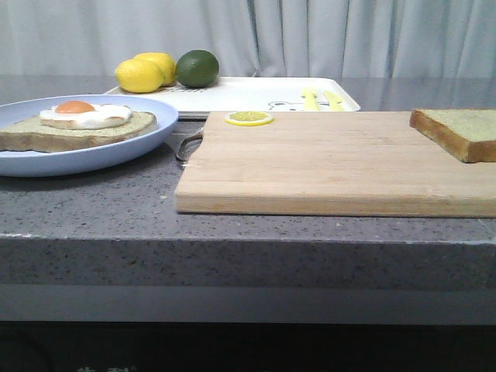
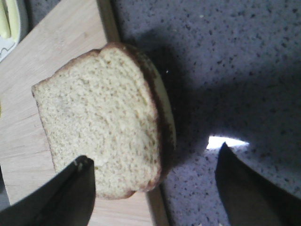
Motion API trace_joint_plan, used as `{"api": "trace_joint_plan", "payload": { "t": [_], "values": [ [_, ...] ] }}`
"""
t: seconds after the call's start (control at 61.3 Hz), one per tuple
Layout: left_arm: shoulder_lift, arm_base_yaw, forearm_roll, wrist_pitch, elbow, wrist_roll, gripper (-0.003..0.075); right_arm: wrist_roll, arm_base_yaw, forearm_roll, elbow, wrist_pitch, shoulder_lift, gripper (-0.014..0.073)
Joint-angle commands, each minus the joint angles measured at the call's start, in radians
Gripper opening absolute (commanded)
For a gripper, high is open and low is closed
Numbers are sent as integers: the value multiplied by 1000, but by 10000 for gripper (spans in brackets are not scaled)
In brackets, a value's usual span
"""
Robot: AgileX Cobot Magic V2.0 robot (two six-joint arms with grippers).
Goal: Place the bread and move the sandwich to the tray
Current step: 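Lower the right gripper and grasp the edge of the bread slice, then lift the bread slice with the right gripper toward the blue plate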
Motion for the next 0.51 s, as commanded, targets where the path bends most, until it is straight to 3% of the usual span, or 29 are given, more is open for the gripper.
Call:
{"api": "trace_joint_plan", "payload": {
  "t": [0.0,0.359,0.489],
  "values": [
    [11,3,-5,-80,-26,0,544,-52,-7,104,-33,99,1,549],
    [11,3,-5,-80,-26,0,544,-118,44,166,-33,133,49,549],
    [11,3,-4,-80,-26,0,544,-120,76,166,-33,133,50,512]
  ]
}}
